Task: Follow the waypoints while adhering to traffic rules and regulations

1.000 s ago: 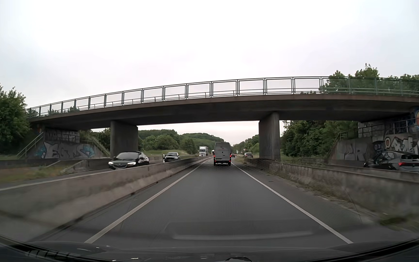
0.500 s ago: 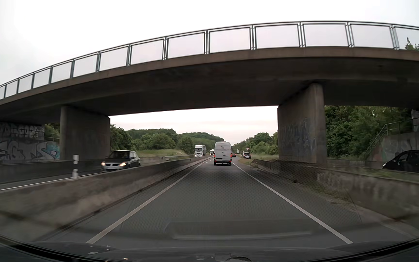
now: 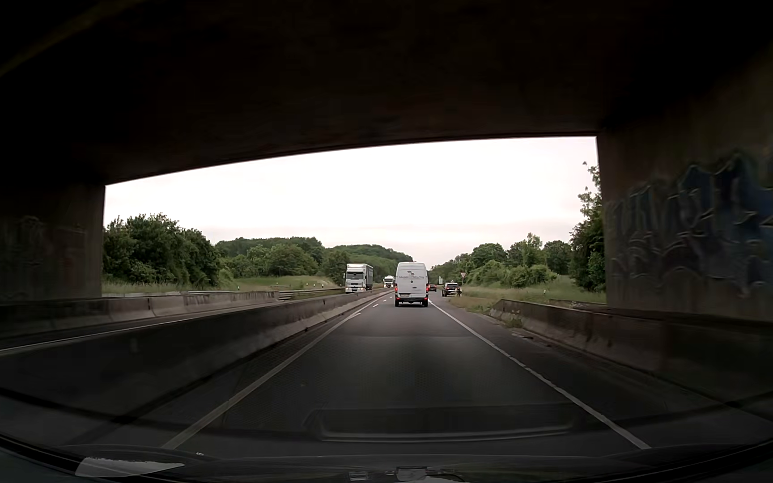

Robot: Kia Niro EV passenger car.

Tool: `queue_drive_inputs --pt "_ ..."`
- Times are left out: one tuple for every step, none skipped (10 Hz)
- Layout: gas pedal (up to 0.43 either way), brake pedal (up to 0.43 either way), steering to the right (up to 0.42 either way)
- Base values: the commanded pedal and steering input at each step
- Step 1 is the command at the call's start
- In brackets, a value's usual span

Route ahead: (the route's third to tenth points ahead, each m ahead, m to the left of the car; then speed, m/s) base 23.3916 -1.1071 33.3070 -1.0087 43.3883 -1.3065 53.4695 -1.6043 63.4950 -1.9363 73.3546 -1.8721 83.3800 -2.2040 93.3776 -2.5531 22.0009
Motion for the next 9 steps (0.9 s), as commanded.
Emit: queue_drive_inputs --pt "0.079 0.0 0.0" --pt "0.079 0.0 0.0" --pt "0.087 0.0 0.001" --pt "0.098 0.0 0.0" --pt "0.13 0.0 0.0" --pt "0.138 0.0 0.001" --pt "0.138 0.0 0.001" --pt "0.138 0.0 0.001" --pt "0.138 0.0 0.001"
